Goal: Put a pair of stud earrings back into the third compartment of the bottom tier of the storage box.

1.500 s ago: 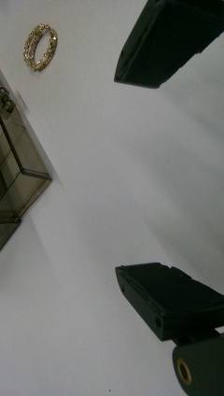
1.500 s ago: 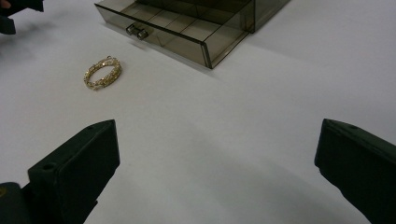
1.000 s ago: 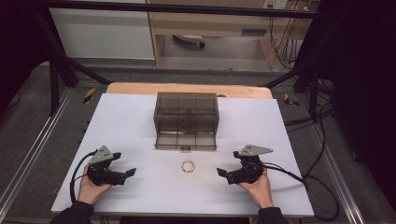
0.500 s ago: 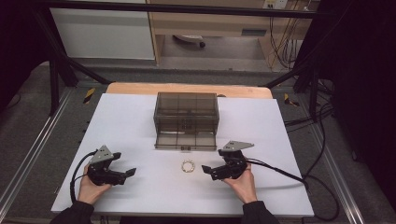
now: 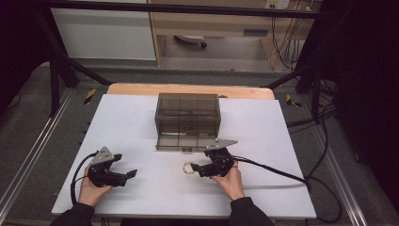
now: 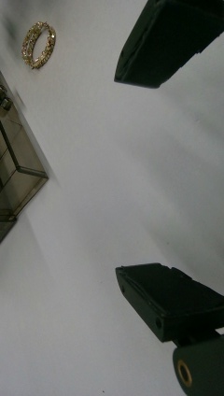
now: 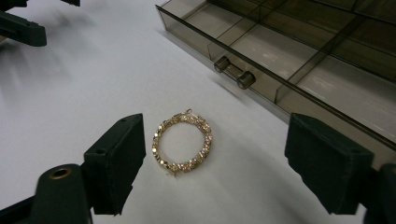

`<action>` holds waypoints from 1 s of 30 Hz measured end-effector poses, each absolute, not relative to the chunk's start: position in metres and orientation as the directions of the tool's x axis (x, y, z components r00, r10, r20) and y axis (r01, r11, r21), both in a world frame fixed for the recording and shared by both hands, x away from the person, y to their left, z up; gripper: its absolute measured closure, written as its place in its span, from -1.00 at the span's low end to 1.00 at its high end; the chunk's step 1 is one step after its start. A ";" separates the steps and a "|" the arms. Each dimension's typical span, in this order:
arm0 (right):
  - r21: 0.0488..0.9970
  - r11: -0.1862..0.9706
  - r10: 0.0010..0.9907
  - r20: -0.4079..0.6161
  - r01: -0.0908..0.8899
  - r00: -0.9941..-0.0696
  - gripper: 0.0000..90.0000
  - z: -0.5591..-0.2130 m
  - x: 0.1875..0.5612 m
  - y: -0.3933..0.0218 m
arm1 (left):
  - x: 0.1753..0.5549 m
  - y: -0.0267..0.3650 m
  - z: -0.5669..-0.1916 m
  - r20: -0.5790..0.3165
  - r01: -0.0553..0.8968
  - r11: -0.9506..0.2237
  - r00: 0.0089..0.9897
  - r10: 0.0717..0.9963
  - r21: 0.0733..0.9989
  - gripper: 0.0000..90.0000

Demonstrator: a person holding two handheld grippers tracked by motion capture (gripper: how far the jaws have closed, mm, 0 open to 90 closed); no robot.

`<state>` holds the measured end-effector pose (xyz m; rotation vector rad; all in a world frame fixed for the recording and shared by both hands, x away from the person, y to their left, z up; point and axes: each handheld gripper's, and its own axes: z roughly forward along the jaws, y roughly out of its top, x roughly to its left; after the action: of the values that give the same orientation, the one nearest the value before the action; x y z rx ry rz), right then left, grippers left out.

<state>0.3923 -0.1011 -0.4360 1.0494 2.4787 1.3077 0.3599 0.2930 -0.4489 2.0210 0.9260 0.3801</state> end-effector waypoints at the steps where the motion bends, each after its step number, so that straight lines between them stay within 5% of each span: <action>1: 0.770 0.382 0.641 0.178 0.511 -0.747 -0.46 -0.437 0.393 -0.099 | 0.360 0.293 -0.449 -0.072 0.470 -0.357 0.678 0.731 0.807 -0.85; 17: 0.730 0.429 0.632 0.179 0.532 -0.754 0.34 -0.449 0.399 -0.085 | 0.360 0.293 -0.449 -0.072 0.473 -0.357 0.677 0.733 0.806 -0.85; 30: 0.716 0.429 0.644 0.185 0.551 -0.742 0.75 -0.453 0.400 -0.083 | 0.360 0.293 -0.449 -0.069 0.471 -0.359 0.678 0.732 0.806 -0.85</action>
<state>0.4002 -0.0833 -0.4533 1.0735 2.5549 1.2115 0.3599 0.2935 -0.4489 2.0236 0.9270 0.3820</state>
